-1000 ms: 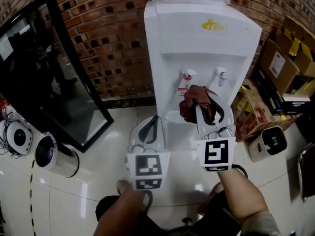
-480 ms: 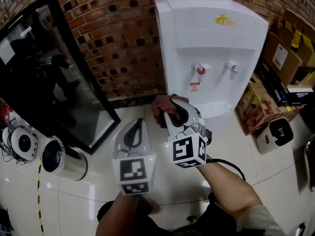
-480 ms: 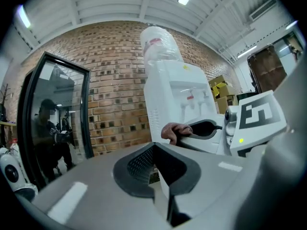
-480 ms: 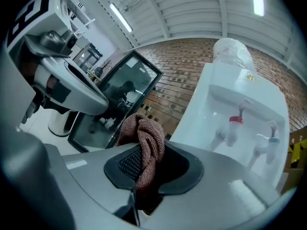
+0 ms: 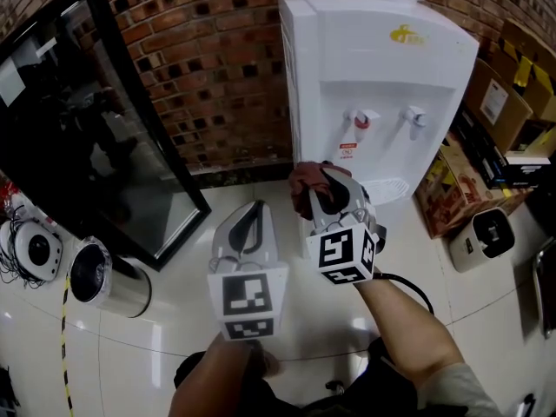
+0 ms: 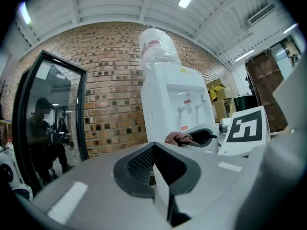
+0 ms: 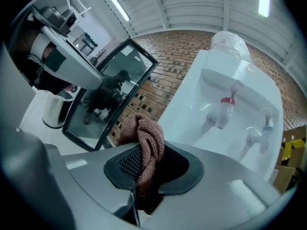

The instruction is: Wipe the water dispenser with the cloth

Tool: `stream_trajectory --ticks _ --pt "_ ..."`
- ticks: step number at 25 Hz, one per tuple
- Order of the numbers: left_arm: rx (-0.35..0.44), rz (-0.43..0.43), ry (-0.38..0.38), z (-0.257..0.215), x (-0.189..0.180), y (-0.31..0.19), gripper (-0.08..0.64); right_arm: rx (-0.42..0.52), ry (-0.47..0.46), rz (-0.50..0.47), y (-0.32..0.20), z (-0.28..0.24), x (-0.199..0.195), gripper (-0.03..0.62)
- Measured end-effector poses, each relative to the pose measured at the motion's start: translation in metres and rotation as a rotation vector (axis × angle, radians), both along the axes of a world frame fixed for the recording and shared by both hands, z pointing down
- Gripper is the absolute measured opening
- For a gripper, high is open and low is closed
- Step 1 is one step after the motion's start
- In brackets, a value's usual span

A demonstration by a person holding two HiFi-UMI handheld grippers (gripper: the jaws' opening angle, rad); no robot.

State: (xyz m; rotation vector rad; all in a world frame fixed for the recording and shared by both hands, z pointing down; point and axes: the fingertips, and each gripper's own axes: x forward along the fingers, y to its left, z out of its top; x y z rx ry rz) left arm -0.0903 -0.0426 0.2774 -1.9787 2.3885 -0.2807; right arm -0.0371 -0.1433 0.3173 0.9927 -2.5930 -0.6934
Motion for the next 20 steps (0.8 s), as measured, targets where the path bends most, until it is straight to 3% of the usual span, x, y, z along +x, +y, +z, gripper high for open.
stream_trajectory --ticks 8,20 --pt "-0.004 0.039 0.006 0.004 0.033 -0.022 0.000 -0.017 0.004 0.058 -0.029 -0.002 0.029 0.095" --pt "0.014 0.118 0.065 0.008 0.104 -0.069 0.000 -0.069 0.060 0.184 -0.093 0.012 0.102 0.095"
